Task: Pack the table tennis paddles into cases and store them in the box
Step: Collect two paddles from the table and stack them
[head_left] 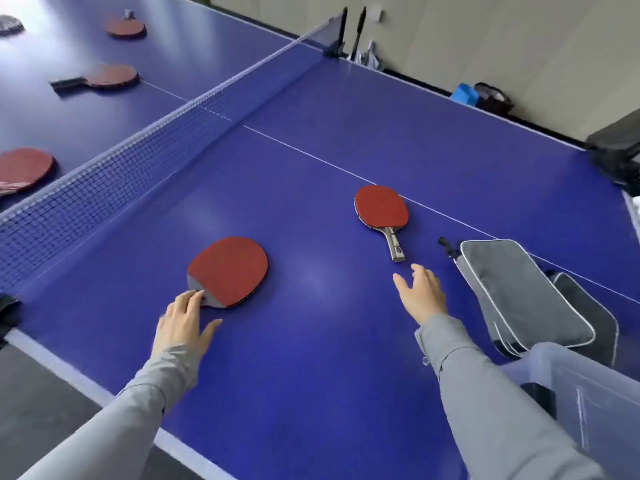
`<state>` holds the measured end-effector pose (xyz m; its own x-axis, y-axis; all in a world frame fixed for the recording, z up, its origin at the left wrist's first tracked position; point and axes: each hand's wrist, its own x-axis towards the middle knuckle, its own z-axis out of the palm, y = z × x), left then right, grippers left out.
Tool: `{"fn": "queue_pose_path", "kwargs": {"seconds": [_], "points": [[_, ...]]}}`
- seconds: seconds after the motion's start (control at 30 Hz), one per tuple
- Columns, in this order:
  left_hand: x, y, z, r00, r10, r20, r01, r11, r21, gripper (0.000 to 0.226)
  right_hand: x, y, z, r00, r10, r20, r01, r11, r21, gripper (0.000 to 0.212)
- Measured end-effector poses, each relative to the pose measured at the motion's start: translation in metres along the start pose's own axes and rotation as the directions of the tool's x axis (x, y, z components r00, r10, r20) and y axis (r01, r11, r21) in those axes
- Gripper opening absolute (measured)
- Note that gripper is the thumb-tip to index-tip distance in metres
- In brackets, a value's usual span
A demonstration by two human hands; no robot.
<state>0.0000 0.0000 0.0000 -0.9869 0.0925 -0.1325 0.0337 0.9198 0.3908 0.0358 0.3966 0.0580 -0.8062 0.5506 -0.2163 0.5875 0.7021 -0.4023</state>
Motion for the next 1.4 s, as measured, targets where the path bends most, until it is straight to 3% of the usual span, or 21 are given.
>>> {"fn": "queue_pose_path", "kwargs": {"seconds": [0.1,0.23,0.43,0.67,0.8,1.0,1.2,1.4], "points": [[0.012,-0.024,0.008,0.983,-0.157,-0.092,0.16,0.987,0.022,0.071,0.029,0.007,0.013,1.0,0.028,-0.009,-0.028,1.0,-0.005,0.057],[0.035,-0.046,0.016,0.963,-0.269,-0.012,0.269,0.959,0.089,0.072,0.062,0.013,0.032,0.999,0.043,-0.016,-0.043,0.999,-0.029,0.059],[0.057,-0.051,0.022,0.96,-0.272,0.069,0.271,0.962,0.019,0.04,0.104,0.018,0.05,0.996,0.079,-0.045,-0.081,0.995,-0.061,0.063],[0.055,-0.052,0.023,0.976,-0.196,0.098,0.204,0.975,-0.086,0.028,0.143,0.006,0.069,0.988,0.117,-0.105,-0.124,0.99,-0.062,0.055],[0.057,-0.048,0.021,0.962,-0.233,0.14,0.245,0.967,-0.071,0.029,0.16,0.003,0.073,0.978,0.169,-0.12,-0.161,0.984,0.075,0.042],[0.055,-0.045,0.018,0.896,-0.335,0.292,0.426,0.834,-0.35,0.026,0.157,-0.003,0.072,0.984,0.156,-0.084,-0.124,0.944,0.306,0.034],[0.045,-0.033,0.016,0.911,-0.345,0.226,0.412,0.734,-0.541,0.023,0.113,-0.012,0.073,0.979,0.15,-0.141,-0.071,0.888,0.454,0.024],[0.032,-0.011,0.031,0.897,-0.391,0.205,0.431,0.676,-0.598,0.021,0.027,-0.019,0.097,0.958,0.242,-0.156,-0.106,0.799,0.591,0.025]]}}
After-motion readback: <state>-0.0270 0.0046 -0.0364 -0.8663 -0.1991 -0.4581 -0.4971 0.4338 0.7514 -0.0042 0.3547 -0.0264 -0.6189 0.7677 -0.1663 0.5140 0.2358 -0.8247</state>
